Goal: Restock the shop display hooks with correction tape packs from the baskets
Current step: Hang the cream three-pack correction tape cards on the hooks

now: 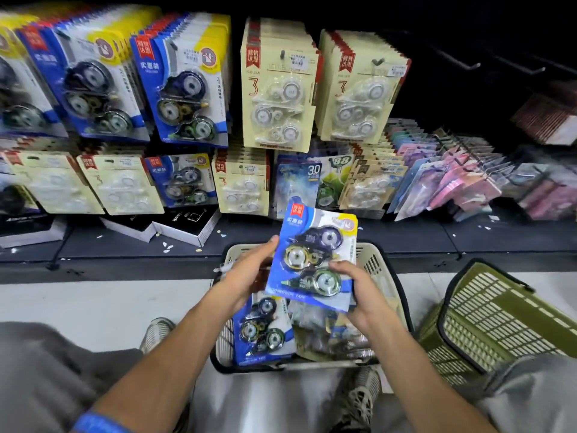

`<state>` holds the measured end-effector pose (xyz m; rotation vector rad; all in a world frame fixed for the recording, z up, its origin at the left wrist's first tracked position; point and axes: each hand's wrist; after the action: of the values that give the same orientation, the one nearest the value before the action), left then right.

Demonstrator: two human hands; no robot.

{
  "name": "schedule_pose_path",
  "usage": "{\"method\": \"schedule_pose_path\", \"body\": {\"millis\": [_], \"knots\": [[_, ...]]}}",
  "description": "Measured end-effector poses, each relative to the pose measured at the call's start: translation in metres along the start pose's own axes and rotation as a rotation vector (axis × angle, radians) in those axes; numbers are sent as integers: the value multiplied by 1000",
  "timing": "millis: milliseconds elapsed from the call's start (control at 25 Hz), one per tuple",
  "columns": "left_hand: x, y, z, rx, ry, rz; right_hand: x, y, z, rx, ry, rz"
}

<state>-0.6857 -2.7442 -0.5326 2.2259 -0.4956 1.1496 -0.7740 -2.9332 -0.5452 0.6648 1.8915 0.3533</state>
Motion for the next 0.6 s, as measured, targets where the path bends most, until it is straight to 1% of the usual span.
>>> {"method": "schedule_pose_path", "body": {"millis": [120, 160, 200, 280, 400, 480, 520, 600], "knots": [[10, -10, 3, 190, 83, -65, -10, 0, 1, 37, -78, 111], [10, -17, 3, 231, 84, -65, -14, -3, 3, 54, -108, 134], [11, -21, 2, 240, 78, -73, -18, -6, 3, 58, -125, 134], [5, -27, 0, 167, 30, -41, -16, -9, 3, 56, -75, 85], [-4, -17, 0, -32, -20, 53, 9, -4, 5, 41, 104, 9], [-13, -18, 6, -44, -14, 43, 28, -2, 7, 39, 215, -43], [-19, -23, 8, -29, -48, 65, 36, -3, 9, 47, 265, -70], [-34, -32, 10, -25, -221, 209, 47, -10, 9, 89, 331, -146]]}}
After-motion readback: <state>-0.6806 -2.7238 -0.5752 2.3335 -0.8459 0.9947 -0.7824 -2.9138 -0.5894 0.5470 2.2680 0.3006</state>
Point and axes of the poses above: each hand's wrist, its own z-axis towards the middle knuckle, its own y-axis out of the palm, x = y × z, and after that the axes turned 15 degrees about -x, right-handed
